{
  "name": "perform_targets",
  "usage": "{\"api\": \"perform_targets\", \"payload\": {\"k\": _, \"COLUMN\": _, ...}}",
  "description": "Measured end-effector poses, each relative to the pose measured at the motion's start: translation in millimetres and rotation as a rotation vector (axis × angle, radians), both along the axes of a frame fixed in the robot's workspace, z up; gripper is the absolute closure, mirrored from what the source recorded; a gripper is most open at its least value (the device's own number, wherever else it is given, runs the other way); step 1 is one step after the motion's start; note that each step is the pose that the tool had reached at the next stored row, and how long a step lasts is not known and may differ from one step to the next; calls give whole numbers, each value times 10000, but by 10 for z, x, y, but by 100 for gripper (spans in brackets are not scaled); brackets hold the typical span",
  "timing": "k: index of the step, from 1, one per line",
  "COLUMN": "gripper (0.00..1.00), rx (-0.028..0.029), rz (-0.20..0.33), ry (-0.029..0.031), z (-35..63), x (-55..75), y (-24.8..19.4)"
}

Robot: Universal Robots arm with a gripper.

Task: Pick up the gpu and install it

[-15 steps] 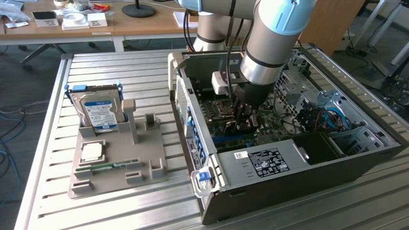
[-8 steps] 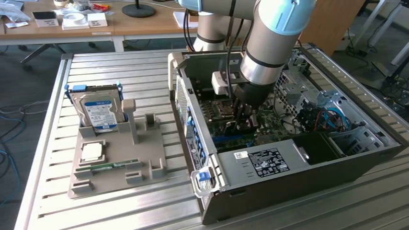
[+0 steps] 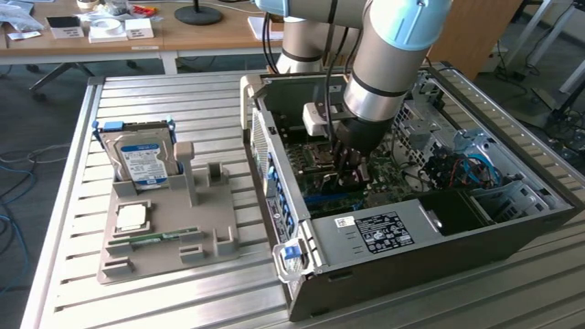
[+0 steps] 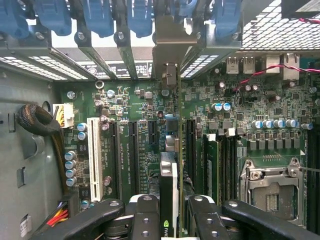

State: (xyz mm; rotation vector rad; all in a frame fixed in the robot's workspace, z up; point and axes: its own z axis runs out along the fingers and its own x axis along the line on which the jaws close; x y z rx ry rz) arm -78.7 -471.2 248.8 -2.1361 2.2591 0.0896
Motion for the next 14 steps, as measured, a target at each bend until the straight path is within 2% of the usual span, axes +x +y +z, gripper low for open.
{"api": "perform_targets", "payload": {"k": 14, "gripper": 73, "rx": 10, "rz": 5, "ry": -1, "z": -3, "x": 9, "y": 1}}
